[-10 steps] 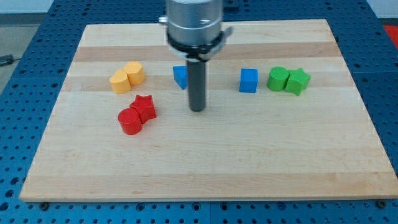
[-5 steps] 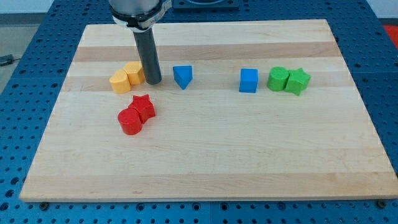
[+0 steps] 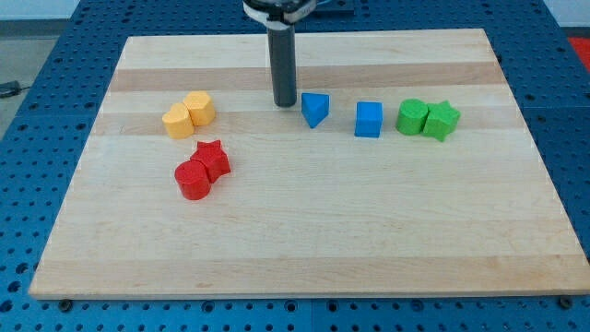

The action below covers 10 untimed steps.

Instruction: Keep blue triangle on left side of blue cube

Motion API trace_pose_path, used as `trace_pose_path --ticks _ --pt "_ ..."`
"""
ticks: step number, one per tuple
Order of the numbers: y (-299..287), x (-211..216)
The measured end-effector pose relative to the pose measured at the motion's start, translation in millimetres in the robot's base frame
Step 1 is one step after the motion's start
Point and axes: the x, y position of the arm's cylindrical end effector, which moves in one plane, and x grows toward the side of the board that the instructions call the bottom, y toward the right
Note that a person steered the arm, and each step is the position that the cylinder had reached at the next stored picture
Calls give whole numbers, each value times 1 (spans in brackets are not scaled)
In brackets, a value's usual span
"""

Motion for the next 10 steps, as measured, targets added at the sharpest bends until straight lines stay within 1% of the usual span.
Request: trace_pose_path --ticks 1,3,4,5,6,7,8,10 --pt "8 -4" --pt "55 42" --pt "61 49" --pt "17 48" --pt "-4 62" --pt "-4 97" --pt "-1 103" --pt "40 84"
